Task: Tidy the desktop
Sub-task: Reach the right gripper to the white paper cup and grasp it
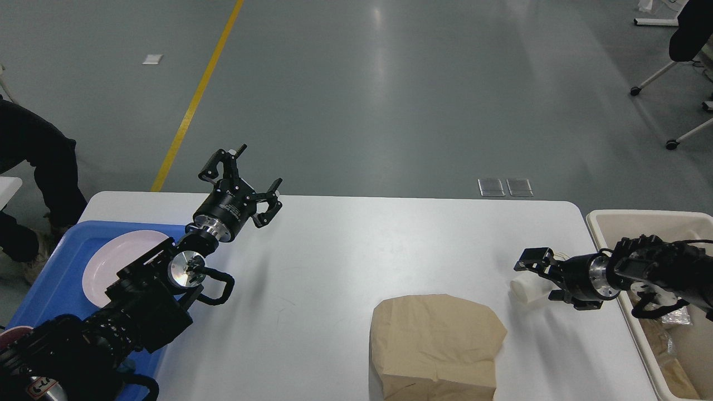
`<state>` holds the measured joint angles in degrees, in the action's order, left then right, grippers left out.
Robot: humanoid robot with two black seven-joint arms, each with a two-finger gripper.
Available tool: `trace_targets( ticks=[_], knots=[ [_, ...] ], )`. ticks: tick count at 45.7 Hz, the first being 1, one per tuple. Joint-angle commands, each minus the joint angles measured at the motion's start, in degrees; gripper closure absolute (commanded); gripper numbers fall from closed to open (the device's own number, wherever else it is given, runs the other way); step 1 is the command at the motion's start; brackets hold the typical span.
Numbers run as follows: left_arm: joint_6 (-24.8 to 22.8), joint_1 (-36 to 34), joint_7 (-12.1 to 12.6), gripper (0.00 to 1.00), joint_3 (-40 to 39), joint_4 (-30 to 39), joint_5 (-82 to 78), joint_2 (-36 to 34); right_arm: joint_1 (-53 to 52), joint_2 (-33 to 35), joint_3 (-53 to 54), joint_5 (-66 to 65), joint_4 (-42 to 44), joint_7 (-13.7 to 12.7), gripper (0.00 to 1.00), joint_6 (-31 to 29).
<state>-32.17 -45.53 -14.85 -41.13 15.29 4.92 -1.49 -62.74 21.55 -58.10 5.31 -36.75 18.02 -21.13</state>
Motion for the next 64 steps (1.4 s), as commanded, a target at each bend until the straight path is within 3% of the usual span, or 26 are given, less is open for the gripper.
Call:
trace_targets(
  ticks=[1, 18, 29, 39, 52, 55, 64],
  knots=[
    [0.0, 0.0, 0.0, 0.03, 0.0, 0.0, 0.0, 0.0, 0.9, -0.2, -0.3, -0.4, 0.0, 0.1, 0.00, 0.9],
    [0.0, 0.0, 0.0, 0.03, 0.0, 0.0, 0.0, 0.0, 1.7, -1.3, 0.2, -0.3, 1.0, 0.1, 0.00, 2.4],
    [0.0, 0.0, 0.0, 0.03, 0.0, 0.0, 0.0, 0.0, 4.1, -3.9, 0.4, -0.2, 2.5, 0.1, 0.00, 10.7],
    [0.0, 0.0, 0.0, 0.03, 0.0, 0.0, 0.0, 0.0, 4.2, -4.0, 1.1, 0.1, 2.7, 0.1, 0.00, 14.1],
    [0.0, 0.0, 0.0, 0.03, 0.0, 0.0, 0.0, 0.0, 4.3, -3.9, 1.2, 0.1, 4.6, 0.1, 0.02, 14.4],
    [0.0, 0.0, 0.0, 0.03, 0.0, 0.0, 0.0, 0.0, 4.3, -3.9, 1.1, -0.9, 4.6, 0.1, 0.09, 14.5],
    [0.0, 0.0, 0.0, 0.03, 0.0, 0.0, 0.0, 0.0, 4.3, -3.9, 0.1, -1.5, 4.4, 0.1, 0.46, 14.4]
  ],
)
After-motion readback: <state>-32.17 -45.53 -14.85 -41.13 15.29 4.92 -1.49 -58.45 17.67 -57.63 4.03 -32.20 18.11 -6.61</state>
